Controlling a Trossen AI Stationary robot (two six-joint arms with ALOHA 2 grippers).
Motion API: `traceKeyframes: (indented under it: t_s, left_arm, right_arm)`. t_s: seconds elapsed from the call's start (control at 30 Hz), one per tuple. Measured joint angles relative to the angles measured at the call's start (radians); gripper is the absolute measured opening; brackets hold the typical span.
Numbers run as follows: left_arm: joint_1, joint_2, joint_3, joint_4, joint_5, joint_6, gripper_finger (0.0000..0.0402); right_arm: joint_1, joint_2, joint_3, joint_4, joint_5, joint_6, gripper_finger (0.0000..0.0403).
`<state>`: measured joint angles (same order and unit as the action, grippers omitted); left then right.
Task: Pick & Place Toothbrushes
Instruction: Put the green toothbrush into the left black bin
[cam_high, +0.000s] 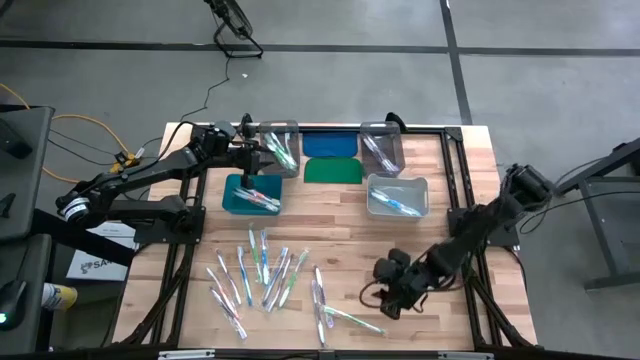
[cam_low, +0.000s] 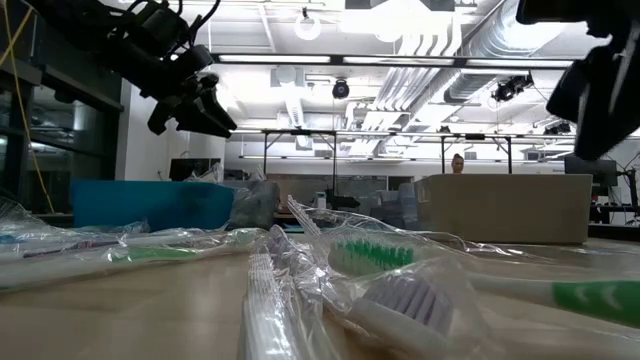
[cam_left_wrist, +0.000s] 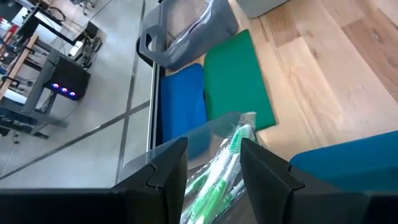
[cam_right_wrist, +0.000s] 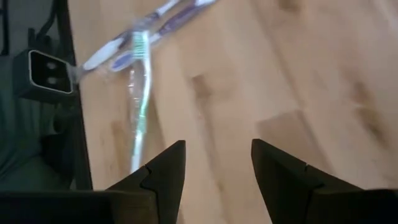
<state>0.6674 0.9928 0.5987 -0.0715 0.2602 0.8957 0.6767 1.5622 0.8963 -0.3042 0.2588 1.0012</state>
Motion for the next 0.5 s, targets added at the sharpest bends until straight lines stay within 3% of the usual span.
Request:
traceKeyframes:
  t_s: [0.23, 0.5]
  left_arm:
    - [0.000, 0.000, 0.000, -0.014, 0.001, -0.014, 0.0141]
    - [0.000, 0.000, 0.000, -0.014, 0.001, -0.014, 0.0141]
  right_arm:
    - [0.019, 0.095, 0.000, 0.177, 0.000, -0.015, 0.0176]
    - [0.021, 0.168, 0.000, 0.403, 0.004, -0.157, 0.0176]
